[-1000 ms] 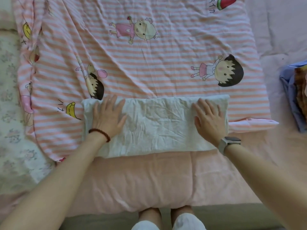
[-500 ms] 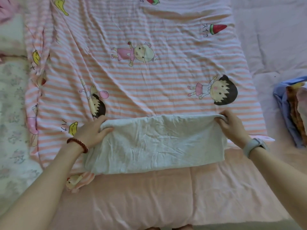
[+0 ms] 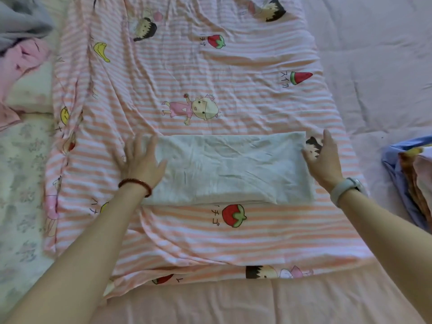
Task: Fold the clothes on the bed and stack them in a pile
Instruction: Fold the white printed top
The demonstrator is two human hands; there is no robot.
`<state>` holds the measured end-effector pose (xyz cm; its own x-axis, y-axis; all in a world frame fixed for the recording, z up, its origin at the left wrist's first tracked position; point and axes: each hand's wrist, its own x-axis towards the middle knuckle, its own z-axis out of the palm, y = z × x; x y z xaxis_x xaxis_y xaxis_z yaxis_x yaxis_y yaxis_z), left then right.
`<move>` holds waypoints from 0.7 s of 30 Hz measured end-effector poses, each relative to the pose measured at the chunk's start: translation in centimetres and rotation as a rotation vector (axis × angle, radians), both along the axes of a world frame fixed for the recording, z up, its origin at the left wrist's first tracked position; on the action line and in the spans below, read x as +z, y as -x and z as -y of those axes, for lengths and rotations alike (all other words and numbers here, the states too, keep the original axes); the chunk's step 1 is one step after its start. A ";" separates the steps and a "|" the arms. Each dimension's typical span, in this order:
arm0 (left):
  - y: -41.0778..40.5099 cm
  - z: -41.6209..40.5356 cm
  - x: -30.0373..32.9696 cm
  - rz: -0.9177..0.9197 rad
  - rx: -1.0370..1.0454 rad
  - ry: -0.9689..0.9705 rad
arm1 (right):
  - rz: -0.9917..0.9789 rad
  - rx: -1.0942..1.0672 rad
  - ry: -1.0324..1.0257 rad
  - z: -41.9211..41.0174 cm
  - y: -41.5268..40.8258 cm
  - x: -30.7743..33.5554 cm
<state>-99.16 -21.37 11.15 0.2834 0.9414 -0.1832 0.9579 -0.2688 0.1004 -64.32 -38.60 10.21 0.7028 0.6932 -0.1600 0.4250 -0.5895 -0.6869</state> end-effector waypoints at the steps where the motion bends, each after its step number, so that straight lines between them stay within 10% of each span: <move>1: -0.9 0.7 -0.9 -0.017 -0.046 0.006 | 0.016 0.016 0.024 0.3 0.1 -0.7; 10: -3.0 6.8 -8.1 -0.166 -0.104 0.322 | -0.032 -0.088 0.258 4.5 1.5 -5.7; 21: -4.9 11.7 -8.8 -0.119 -0.505 0.153 | -0.243 -0.168 0.066 5.3 2.2 -5.6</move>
